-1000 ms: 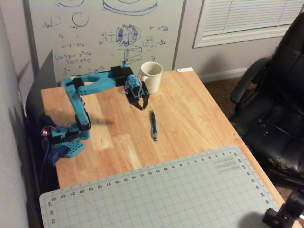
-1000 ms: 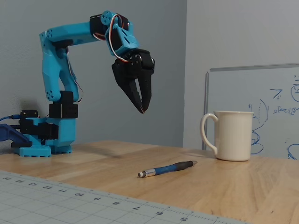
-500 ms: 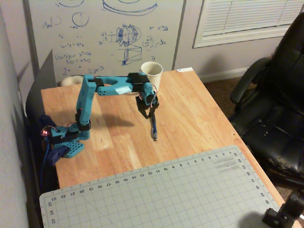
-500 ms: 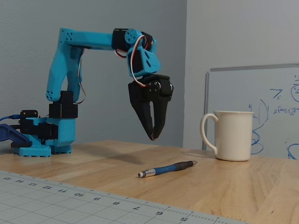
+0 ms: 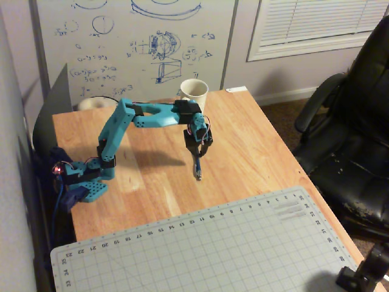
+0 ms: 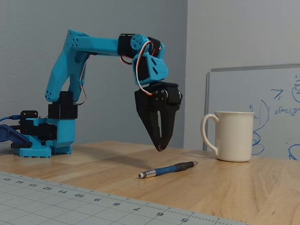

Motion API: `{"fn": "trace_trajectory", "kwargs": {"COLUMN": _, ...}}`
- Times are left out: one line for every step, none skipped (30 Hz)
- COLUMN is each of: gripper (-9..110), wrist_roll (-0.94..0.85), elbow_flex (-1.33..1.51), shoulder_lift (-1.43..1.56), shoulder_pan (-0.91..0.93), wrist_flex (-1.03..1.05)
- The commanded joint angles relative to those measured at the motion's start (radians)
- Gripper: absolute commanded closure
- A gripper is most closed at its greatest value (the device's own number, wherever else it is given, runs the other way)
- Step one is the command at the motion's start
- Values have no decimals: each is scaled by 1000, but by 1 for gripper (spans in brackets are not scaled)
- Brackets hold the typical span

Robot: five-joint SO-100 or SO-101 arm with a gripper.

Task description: Touch the pen.

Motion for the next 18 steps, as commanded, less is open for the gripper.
{"fn": "trace_trajectory", "kwargs": {"gripper": 101, "wrist_roll": -9, "elbow_flex": -120, "shoulder_lift": 5, "shoulder_pan": 8, "wrist_flex": -12}}
{"fn": "trace_trajectory", "kwargs": {"gripper": 101, "wrist_roll": -9, "elbow_flex": -129, "shoulder_lift": -3, "shoulder_pan": 9, "wrist_flex": -12}}
{"fn": "trace_trajectory", "kwargs": {"gripper": 101, "wrist_roll": -9, "elbow_flex": -133, "shoulder_lift": -11, "shoulder_pan": 9, "wrist_flex": -12}}
{"fn": "trace_trajectory", "kwargs": {"gripper": 101, "wrist_roll": -9, "elbow_flex": -140, "shoulder_lift": -18, "shoulder_pan": 9, "wrist_flex": -12}}
{"fn": "trace_trajectory", "kwargs": {"gripper": 101, "wrist_roll": -9, "elbow_flex": -141, "shoulder_lift": -25, "shoulder_pan": 9, "wrist_flex": -12}}
{"fn": "trace_trajectory", "kwargs": {"gripper": 101, "wrist_roll": -9, "elbow_flex": -143, "shoulder_lift": -31, "shoulder_pan": 11, "wrist_flex": -12}}
{"fn": "trace_trajectory", "kwargs": {"gripper": 101, "wrist_roll": -9, "elbow_flex": -143, "shoulder_lift": -35, "shoulder_pan": 14, "wrist_flex": -12}}
{"fn": "trace_trajectory", "kwargs": {"gripper": 101, "wrist_roll": -9, "elbow_flex": -143, "shoulder_lift": -37, "shoulder_pan": 17, "wrist_flex": -12}}
{"fn": "trace_trajectory", "kwargs": {"gripper": 101, "wrist_roll": -9, "elbow_flex": -143, "shoulder_lift": -38, "shoulder_pan": 18, "wrist_flex": -12}}
{"fn": "trace_trajectory", "kwargs": {"gripper": 101, "wrist_roll": -9, "elbow_flex": -143, "shoulder_lift": -41, "shoulder_pan": 20, "wrist_flex": -12}}
{"fn": "trace_trajectory", "kwargs": {"gripper": 101, "wrist_roll": -9, "elbow_flex": -143, "shoulder_lift": -44, "shoulder_pan": 23, "wrist_flex": -12}}
{"fn": "trace_trajectory", "kwargs": {"gripper": 101, "wrist_roll": -9, "elbow_flex": -143, "shoulder_lift": -49, "shoulder_pan": 25, "wrist_flex": -12}}
{"fn": "trace_trajectory", "kwargs": {"gripper": 101, "wrist_roll": -9, "elbow_flex": -143, "shoulder_lift": -55, "shoulder_pan": 28, "wrist_flex": -12}}
{"fn": "trace_trajectory", "kwargs": {"gripper": 101, "wrist_roll": -9, "elbow_flex": -143, "shoulder_lift": -63, "shoulder_pan": 29, "wrist_flex": -12}}
{"fn": "trace_trajectory", "kwargs": {"gripper": 101, "wrist_roll": -9, "elbow_flex": -143, "shoulder_lift": -72, "shoulder_pan": 29, "wrist_flex": -12}}
{"fn": "trace_trajectory", "kwargs": {"gripper": 101, "wrist_roll": -9, "elbow_flex": -143, "shoulder_lift": -78, "shoulder_pan": 31, "wrist_flex": -14}}
{"fn": "trace_trajectory", "kwargs": {"gripper": 101, "wrist_roll": -9, "elbow_flex": -143, "shoulder_lift": -84, "shoulder_pan": 34, "wrist_flex": -14}}
{"fn": "trace_trajectory", "kwargs": {"gripper": 101, "wrist_roll": -9, "elbow_flex": -144, "shoulder_lift": -87, "shoulder_pan": 34, "wrist_flex": -14}}
